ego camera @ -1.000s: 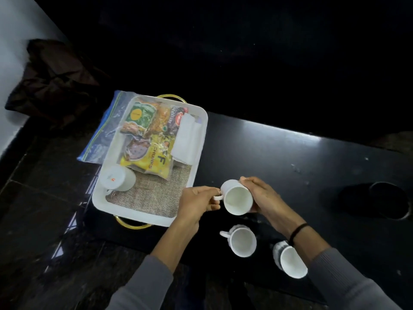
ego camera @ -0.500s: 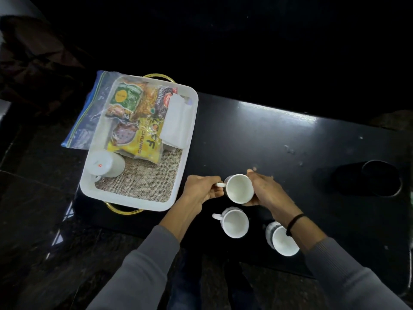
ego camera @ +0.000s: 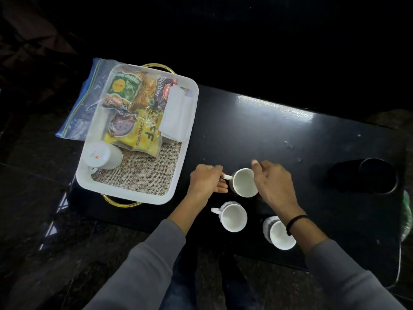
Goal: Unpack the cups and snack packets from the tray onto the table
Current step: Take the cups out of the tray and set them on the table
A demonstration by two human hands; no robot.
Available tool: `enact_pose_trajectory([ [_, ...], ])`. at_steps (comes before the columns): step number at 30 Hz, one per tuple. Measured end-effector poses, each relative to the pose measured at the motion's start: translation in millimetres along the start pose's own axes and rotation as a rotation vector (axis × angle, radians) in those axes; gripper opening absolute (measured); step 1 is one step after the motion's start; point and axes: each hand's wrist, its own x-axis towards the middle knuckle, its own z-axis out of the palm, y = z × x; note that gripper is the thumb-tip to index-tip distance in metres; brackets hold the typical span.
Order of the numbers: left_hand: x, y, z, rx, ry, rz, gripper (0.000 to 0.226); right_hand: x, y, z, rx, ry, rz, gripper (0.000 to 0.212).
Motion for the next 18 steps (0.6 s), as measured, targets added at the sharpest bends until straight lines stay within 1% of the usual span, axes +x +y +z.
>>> enact_pose_trajectory([
  [2,-2.2,2.3,-9.5,0.089,0.033,0.084,0.030,-1.2,-12.0,-0.9,-0.063,0.036,-0.056,0.038],
  [6,-7.2,13.9,-38.7,0.220,0.100,0.239,0.026,-1.5,-47.2,1.6,-0.102,0.042,-0.197,0.029],
  [9,-10.8,27.1,-70.9,0.195,0.105,0.321,0.018,0.4,-80.7,10.3,-0.092,-0.003,-0.296,0.026],
  [11,-13.6,34.5,-96.4,0.164,0.130,0.358,0.016,1.5,-103.5,18.9,-0.077,-0.048,-0.362,0.023],
  [14,-18.4,40.2,-140.8,0.184,0.252,0.467,0.015,0.8,-143.9,37.8,-0.055,-0.130,-0.488,0.020],
  [17,-23.4,39.2,-177.6,0.252,0.451,0.558,0.008,-1.5,-182.2,58.2,-0.063,-0.219,-0.586,0.022],
  [18,-23.6,37.4,-188.8,0.245,0.511,0.574,0.009,-2.5,-194.5,65.8,-0.060,-0.250,-0.611,0.022],
])
